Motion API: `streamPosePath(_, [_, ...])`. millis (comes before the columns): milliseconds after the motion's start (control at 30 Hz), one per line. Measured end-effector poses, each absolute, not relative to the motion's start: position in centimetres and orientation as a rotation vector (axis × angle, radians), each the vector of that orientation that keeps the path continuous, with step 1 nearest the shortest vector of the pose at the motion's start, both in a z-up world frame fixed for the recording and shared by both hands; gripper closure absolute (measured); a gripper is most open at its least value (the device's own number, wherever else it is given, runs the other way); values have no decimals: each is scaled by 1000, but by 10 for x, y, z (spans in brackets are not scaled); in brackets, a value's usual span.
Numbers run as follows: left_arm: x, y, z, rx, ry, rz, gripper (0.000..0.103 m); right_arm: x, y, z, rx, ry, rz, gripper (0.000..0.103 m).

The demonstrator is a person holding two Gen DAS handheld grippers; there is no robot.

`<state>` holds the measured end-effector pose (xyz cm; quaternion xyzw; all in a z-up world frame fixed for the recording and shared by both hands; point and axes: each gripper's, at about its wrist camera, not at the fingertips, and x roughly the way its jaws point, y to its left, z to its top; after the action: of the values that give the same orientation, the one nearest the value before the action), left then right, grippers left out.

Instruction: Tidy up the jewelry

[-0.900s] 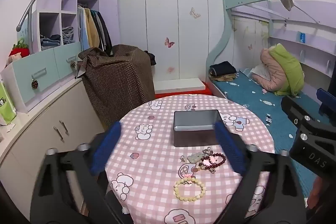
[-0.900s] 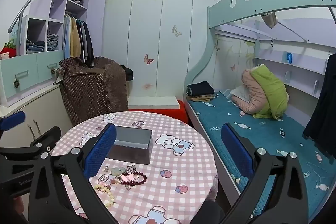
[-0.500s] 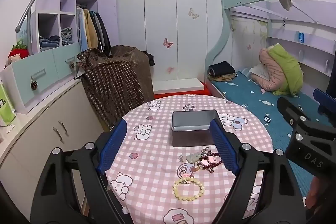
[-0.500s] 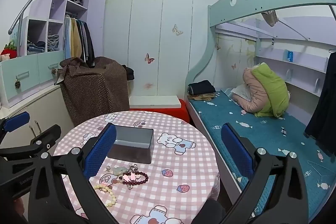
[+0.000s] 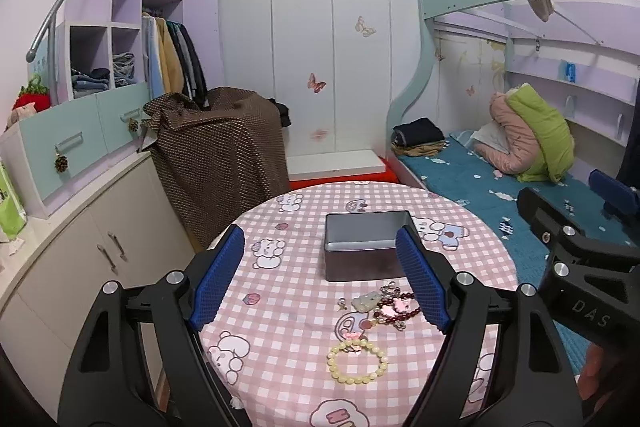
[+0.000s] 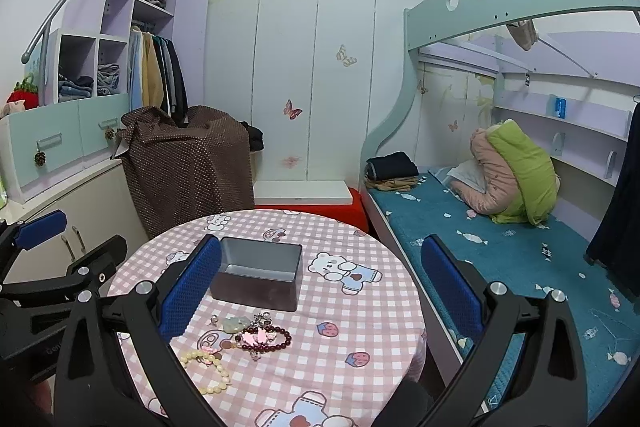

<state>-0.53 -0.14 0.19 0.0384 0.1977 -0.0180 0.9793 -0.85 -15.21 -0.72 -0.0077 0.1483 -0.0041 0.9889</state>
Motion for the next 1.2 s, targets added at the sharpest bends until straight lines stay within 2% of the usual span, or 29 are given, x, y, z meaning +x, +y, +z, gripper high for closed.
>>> streamPosePath(367, [-1, -2, 2, 102, 394, -15, 23, -6, -151, -10, -21, 297, -13, 7])
streamPosePath(433, [0, 0, 2, 96, 391, -1, 16, -6, -152, -9, -19, 296, -11, 7])
streamPosePath(500, [0, 2, 3, 85, 391, 4, 13, -7, -152, -9, -20, 296, -6, 7])
streamPosePath(1200, [9, 5, 1, 72, 406, 1, 9, -2, -153, -10, -17, 316, -15, 7])
